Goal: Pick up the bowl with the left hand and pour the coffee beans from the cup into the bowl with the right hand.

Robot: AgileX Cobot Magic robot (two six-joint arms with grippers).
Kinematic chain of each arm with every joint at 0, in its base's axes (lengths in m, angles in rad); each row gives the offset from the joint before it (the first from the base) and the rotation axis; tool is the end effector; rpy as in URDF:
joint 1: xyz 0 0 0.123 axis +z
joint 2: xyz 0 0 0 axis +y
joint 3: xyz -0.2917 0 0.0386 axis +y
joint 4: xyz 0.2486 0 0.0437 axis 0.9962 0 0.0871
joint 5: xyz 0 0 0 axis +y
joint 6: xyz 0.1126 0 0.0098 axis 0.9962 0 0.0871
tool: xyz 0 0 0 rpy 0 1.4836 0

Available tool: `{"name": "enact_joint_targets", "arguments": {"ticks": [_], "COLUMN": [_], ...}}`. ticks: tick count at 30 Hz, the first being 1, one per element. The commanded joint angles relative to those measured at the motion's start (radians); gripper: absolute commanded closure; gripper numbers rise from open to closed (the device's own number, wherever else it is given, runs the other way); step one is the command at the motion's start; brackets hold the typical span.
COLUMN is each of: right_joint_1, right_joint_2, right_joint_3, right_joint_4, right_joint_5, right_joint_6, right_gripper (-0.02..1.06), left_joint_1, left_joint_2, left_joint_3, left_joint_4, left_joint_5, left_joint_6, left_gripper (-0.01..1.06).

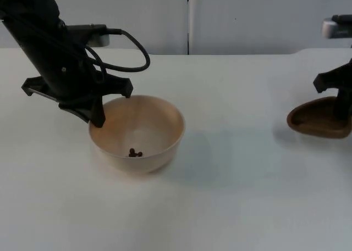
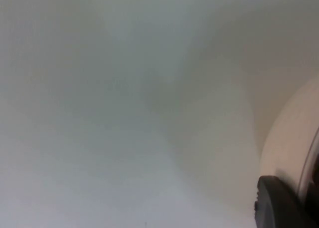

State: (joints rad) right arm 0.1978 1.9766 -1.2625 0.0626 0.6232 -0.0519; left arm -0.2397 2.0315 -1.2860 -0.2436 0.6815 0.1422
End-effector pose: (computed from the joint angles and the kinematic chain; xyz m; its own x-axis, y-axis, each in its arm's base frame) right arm 0.3941 0.0832 0.1388 -0.9300 -0.1875 -0.3161 -0.2087 0.9774 0.0343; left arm 0.3881 -0.1125 0.1222 -0.9543 0.1839 -0.2357 0.2246 0.9614 -0.1590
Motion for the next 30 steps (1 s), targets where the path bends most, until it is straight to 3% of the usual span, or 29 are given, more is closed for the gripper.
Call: {"name": "enact_joint_targets", "arguments": {"ticks": [1,30], "right_joint_1": [-0.005,-0.005], "right_joint_2": [0.017,0.119], "right_joint_3": [0.003,0.003], "right_joint_4": [0.029,0.029], "right_joint_5": [-0.029,-0.071], "right_joint_6": [-0.026,-0.036], "right_gripper": [1.05,1.05], "left_joint_1": [0.001,0.001], "left_joint_2": [-0.003,0.013], "left_joint_3": [-0.002,-0.002], "left_joint_4": [-0.007,-0.007], "left_joint_5": [-0.015,-0.013], "left_joint_6": [0.003,0.003], "left_gripper": [1.05,1.05]}}
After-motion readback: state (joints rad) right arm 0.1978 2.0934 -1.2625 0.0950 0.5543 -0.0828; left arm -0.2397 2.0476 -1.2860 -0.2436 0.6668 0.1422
